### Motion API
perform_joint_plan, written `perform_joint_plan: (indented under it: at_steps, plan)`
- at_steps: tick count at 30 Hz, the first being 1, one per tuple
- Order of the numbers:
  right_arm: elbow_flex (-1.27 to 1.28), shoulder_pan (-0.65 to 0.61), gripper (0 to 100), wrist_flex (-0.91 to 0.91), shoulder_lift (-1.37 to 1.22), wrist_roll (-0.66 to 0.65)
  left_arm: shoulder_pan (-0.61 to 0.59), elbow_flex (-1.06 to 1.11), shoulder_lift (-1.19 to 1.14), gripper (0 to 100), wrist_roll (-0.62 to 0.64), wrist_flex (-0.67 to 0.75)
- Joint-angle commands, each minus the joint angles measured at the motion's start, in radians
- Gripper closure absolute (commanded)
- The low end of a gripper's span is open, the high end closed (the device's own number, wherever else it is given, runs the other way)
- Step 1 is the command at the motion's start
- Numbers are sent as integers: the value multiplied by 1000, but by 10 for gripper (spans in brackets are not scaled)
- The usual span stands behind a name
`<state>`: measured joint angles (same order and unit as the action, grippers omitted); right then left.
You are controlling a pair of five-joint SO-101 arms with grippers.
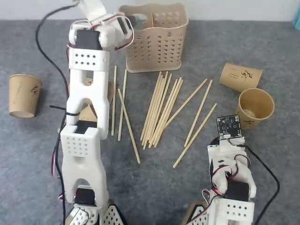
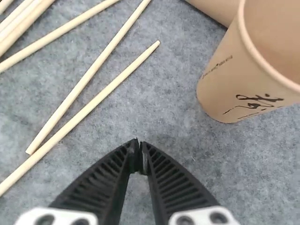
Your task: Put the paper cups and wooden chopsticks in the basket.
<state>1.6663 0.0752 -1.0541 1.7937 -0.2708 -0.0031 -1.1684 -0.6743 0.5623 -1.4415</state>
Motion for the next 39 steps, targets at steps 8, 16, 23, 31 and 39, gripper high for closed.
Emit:
perform_joint_plan:
  at_steps: [8, 16, 23, 31, 39]
  plan:
    - [15, 10, 990, 25, 19, -12, 97, -255, 18, 743, 2, -244]
    - [15, 10, 990, 22, 19, -12, 186, -257, -31, 908, -149, -167]
    - [15, 10, 990, 24, 19, -12, 183, -259, -132, 909, -152, 6]
    - [15, 10, 990, 24, 19, -14, 183, -259, -187, 864, -152, 176]
    - [15, 10, 990, 25, 19, -14, 163, -231, -238, 863, -155, 275]
